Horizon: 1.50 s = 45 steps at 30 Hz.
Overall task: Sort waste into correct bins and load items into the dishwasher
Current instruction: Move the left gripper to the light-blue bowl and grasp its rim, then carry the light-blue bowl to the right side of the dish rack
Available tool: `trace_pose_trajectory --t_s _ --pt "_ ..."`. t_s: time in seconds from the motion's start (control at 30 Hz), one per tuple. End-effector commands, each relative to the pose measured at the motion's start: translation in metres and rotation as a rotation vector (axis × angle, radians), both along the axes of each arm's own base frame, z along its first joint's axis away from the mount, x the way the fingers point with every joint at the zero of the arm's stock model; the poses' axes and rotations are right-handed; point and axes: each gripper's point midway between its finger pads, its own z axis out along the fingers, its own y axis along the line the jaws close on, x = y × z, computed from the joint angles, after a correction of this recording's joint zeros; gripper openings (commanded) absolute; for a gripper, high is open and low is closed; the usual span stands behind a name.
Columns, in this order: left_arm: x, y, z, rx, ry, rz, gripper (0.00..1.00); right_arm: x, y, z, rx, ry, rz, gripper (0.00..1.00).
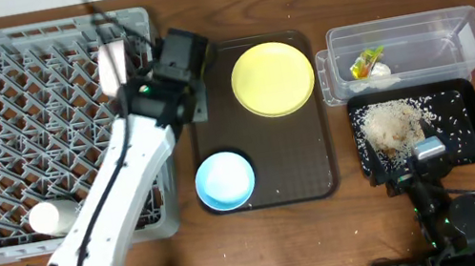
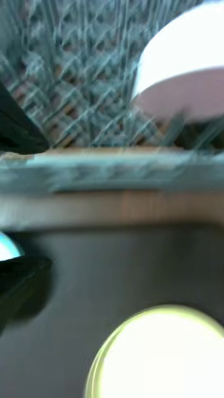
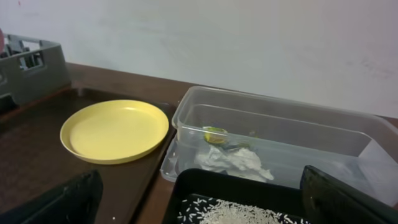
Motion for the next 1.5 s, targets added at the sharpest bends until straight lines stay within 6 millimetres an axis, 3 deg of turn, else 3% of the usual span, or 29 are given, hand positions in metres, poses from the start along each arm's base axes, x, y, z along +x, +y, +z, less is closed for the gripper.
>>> trace_pose_trajectory --t_s 0.0,0.03,0.13,0.17,0.3,0.4,0.5,0.6,0.7,0.9,0.93,1.03,1.13,1.2,1.33,1.47 --pt "-0.031 -0.017 -0.014 -0.204 0.173 0.05 0.53 0.0 -0.002 -0.001 -0.009 -0.003 -0.01 0.99" --pt "-0.032 -0.014 -0.016 -0.2 0.182 0.058 0.53 0.0 -0.002 -0.001 -0.009 -0.003 -0.01 0.99" --pt "-0.037 -0.008 -0.019 -0.247 0.226 0.082 0.31 0.0 -0.002 -0.001 -0.009 -0.003 -0.01 0.99" --pt "-0.04 -0.011 -0.021 -0.27 0.249 0.078 0.31 0.0 -0.002 -0.001 -0.009 -0.003 -0.01 0.99" --pt "-0.066 -0.002 -0.041 -0.228 0.356 0.099 0.44 0.0 -0.002 -0.001 -0.009 -0.003 -0.01 0.99" --pt "-0.086 0.005 -0.066 -0.204 0.437 0.133 0.44 0.0 -0.002 -0.001 -0.009 -0.003 -0.01 0.99" --pt "-0.106 -0.001 -0.1 -0.249 0.512 0.132 0.44 0.0 -0.002 -0.001 -0.009 -0.003 -0.01 0.99" --pt "-0.11 0.0 -0.13 -0.251 0.499 0.129 0.45 0.0 -0.002 -0.001 -0.009 -0.003 -0.01 0.99" --pt "-0.109 -0.003 -0.146 -0.259 0.469 0.11 0.45 0.0 -0.002 -0.001 -0.009 -0.003 -0.01 0.99" --pt "-0.116 -0.02 -0.176 -0.261 0.456 0.069 0.44 0.0 -0.002 -0.001 -0.009 -0.003 -0.01 0.99" --pt "-0.118 -0.03 -0.182 -0.291 0.48 0.061 0.44 0.0 -0.002 -0.001 -0.009 -0.003 -0.01 0.99" --pt "-0.117 -0.057 -0.18 -0.414 0.496 0.005 0.4 0.0 -0.002 -0.001 -0.009 -0.003 -0.01 0.99" --pt "-0.11 -0.071 -0.175 -0.477 0.47 -0.03 0.36 0.0 -0.002 -0.001 -0.009 -0.003 -0.01 0.99" --pt "-0.106 -0.074 -0.174 -0.489 0.456 -0.038 0.3 0.0 -0.002 -0.001 -0.009 -0.003 -0.01 0.99" --pt "-0.105 -0.075 -0.174 -0.491 0.451 -0.04 0.08 0.0 -0.002 -0.001 -0.009 -0.003 -0.01 0.99" --pt "-0.102 -0.083 -0.168 -0.525 0.446 -0.088 0.08 0.0 -0.002 -0.001 -0.009 -0.003 -0.01 0.99"
